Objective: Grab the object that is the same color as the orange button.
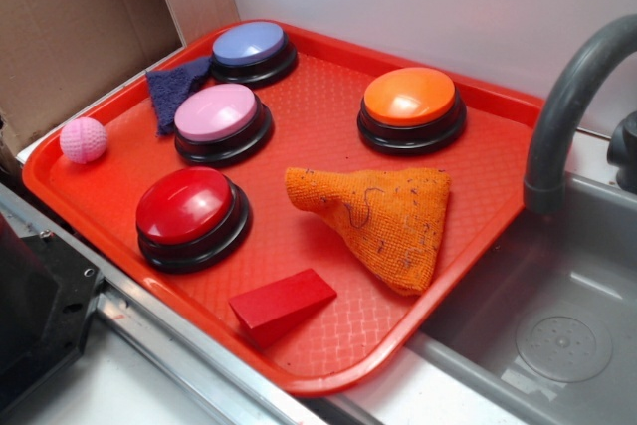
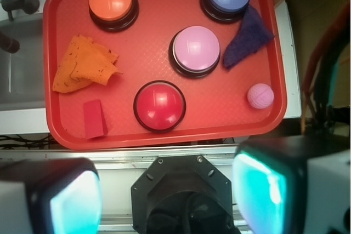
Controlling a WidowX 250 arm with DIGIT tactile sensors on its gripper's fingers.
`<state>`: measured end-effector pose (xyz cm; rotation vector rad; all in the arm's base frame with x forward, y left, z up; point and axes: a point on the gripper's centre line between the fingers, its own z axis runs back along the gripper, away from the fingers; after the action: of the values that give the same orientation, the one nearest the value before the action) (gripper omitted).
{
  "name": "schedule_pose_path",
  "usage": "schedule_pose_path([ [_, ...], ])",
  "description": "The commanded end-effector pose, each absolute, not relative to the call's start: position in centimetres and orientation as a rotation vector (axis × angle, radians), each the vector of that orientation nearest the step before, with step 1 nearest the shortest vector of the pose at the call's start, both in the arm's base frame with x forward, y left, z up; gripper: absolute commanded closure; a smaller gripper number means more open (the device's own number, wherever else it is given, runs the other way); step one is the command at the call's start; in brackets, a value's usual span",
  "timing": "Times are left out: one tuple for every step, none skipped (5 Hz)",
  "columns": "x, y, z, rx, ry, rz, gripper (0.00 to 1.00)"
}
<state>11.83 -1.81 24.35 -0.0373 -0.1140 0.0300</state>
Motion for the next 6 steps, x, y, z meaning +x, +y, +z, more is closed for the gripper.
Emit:
schedule_pose_path([
  [11.8,-1.8,24.3,-0.037,-0.114,0.03,0.0],
  [15.0,-0.7,23.8,-0.046,-0.089,-0.034,0.0],
  [18.6,-0.9,24.2,-0.061,-0.093,-0.137,0.0],
  [21.6,-6.0,24.9,-0.065,-0.114,-0.375,0.0],
  [22.0,-11.6,24.5,-0.069,-0.084,-0.587,0.0],
  [20.5,-16.4,23.1,-0.044,-0.057,-0.74,0.0],
])
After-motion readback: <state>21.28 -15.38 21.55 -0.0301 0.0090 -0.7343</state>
